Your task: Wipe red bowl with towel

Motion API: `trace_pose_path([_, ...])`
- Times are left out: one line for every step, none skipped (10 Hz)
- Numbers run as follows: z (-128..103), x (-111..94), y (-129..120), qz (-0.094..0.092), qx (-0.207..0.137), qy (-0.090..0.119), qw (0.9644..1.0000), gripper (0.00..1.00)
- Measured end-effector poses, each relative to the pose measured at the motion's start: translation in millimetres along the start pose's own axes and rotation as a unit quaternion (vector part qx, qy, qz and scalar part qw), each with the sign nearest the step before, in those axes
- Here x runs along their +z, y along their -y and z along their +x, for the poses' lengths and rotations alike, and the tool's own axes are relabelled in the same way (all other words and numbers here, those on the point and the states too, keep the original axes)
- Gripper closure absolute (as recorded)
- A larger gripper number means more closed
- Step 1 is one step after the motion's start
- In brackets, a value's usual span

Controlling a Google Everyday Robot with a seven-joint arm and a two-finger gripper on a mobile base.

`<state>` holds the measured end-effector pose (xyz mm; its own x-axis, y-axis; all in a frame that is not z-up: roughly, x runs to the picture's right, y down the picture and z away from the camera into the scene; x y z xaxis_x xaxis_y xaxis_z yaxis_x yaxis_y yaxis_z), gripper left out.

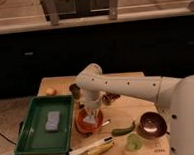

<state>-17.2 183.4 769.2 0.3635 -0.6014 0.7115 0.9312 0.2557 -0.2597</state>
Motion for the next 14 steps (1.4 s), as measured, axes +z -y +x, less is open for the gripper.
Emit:
trace_pose_path([5,1,-2,0.0,0.007,-0.002,1.0,1.0])
trace_pose_path([12,1,-5,-0.002,0.014,-0.004,0.9999,1.0])
trace_pose_path([20,1,-4,-0.006,0.018,-0.005,0.9998,1.0])
trace_pose_path([27,1,-2,-0.008,0.018,-0.006,0.9998,1.0])
trace_pose_path([35,0,3,-0.01,0.017,-0.006,0.9998,1.0])
trace_pose_path([40,1,8,-0.011,0.013,-0.005,0.9998,1.0])
trace_pose_path([41,1,17,-0.01,0.005,-0.004,0.9999,1.0])
trace_pose_path([40,1,27,-0.009,-0.005,-0.003,0.9999,1.0])
trace_pose_path([37,-1,38,-0.006,-0.019,-0.003,0.9998,1.0])
trace_pose_path([30,-4,54,-0.001,-0.043,-0.002,0.9991,1.0])
trace_pose_path([24,-6,62,0.002,-0.057,-0.001,0.9984,1.0])
trace_pose_path([16,-6,68,0.004,-0.073,0.002,0.9973,1.0])
trace_pose_path([6,-4,68,0.006,-0.087,0.008,0.9961,1.0])
trace_pose_path([-3,0,67,0.007,-0.097,0.013,0.9951,1.0])
